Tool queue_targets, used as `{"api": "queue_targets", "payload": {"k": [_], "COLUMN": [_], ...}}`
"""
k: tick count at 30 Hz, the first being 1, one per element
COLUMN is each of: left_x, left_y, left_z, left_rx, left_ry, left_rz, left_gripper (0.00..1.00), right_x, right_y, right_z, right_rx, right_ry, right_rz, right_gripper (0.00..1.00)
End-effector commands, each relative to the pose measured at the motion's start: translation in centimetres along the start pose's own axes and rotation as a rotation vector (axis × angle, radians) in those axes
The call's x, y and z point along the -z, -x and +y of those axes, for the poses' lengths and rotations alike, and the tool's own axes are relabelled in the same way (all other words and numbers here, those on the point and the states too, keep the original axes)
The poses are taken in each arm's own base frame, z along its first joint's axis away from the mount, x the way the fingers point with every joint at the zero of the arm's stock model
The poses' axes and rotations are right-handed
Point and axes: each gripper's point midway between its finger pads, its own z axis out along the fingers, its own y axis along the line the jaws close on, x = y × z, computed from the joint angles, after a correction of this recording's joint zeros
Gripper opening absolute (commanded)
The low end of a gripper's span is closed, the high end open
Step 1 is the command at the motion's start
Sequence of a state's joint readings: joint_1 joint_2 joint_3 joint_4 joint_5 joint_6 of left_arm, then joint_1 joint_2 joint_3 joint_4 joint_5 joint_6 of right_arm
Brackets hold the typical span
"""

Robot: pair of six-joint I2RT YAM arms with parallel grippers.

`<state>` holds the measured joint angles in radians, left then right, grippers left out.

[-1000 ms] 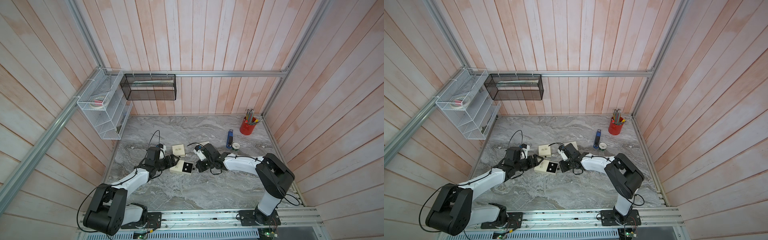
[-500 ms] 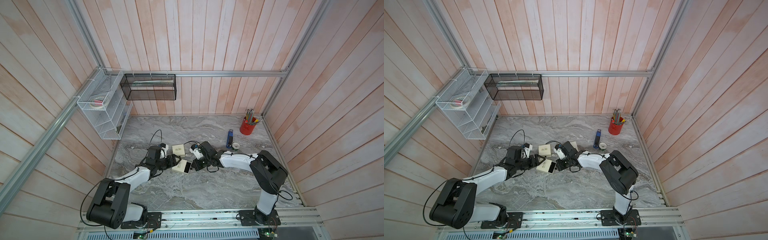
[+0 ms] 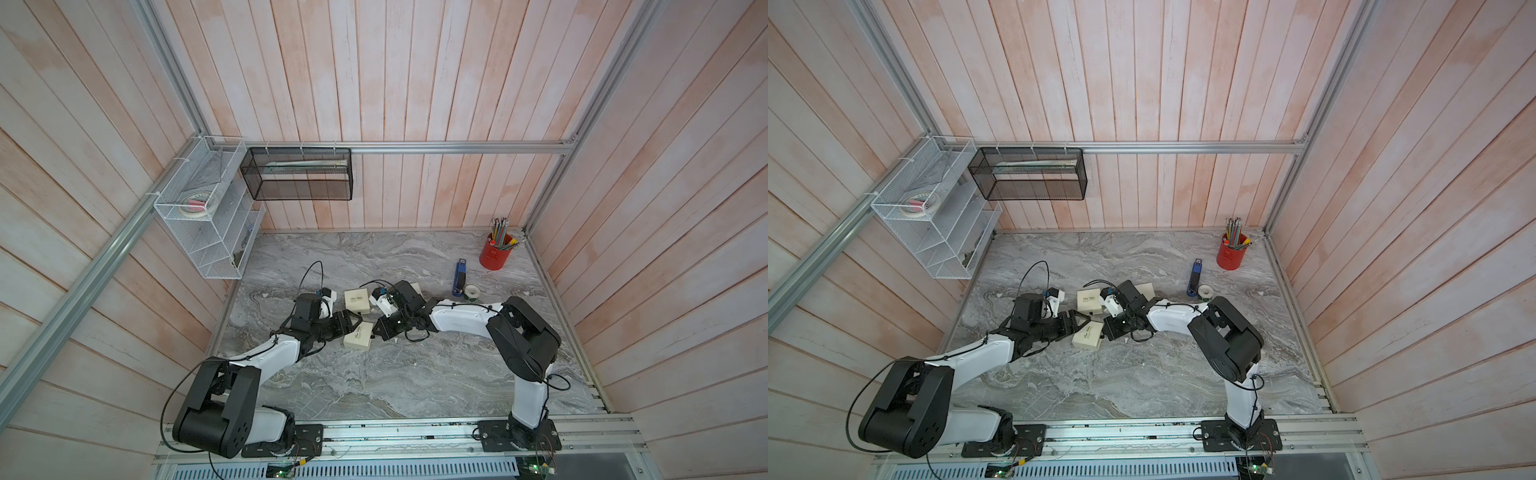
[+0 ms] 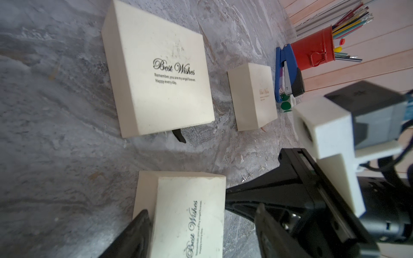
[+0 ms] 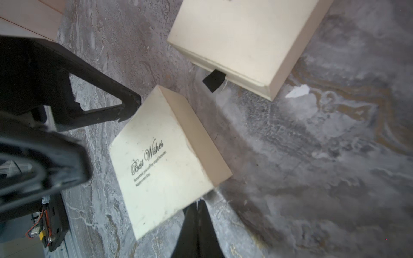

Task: Place the earrings into the drawer-style jewelry box
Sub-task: Close the drawer of the jewelry box, then move the jewelry box to the center of the board.

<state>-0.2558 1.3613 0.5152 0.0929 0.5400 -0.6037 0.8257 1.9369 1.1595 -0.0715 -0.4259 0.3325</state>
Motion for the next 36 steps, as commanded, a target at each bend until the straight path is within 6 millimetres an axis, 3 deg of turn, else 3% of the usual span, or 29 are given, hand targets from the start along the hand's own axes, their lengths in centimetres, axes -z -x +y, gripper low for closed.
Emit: {"api": "queue_targets", "payload": {"k": [1, 12, 19, 31, 36], "left_x": [0.3, 1.2, 1.1, 2.7, 4.3], "left_y": [-0.7, 0.3, 0.0, 1.3, 3.1], "left_z": [0.0, 0.8, 1.2, 3.9, 6.0], "left_rx": [0.008, 0.031, 0.052, 0.225, 0.305], "left_ry": [0.002, 0.052, 0.058, 0.02, 0.054], "left_rz": [0.01, -0.034, -0.024, -0.074, -0.142], "left_gripper": [0.75, 0.75, 0.74, 0.71, 0.71], "right_x": [-0.7, 1.1, 0.2, -3.0, -5.2], "right_y": [1.1, -0.7, -2.0, 1.9, 4.5], "right_z": [1.5, -0.6, 0.9, 4.2, 5.1], "right_rx": [0.036, 0.041, 0.112, 0.182, 0.203], "right_ry": [0.057, -0.088, -0.027, 0.112, 0.149], "right_rz": [-0.015, -0.023, 0.031, 0.0, -0.02], "right_gripper": [0.0, 0.02, 0.05, 0.05, 0.05]}}
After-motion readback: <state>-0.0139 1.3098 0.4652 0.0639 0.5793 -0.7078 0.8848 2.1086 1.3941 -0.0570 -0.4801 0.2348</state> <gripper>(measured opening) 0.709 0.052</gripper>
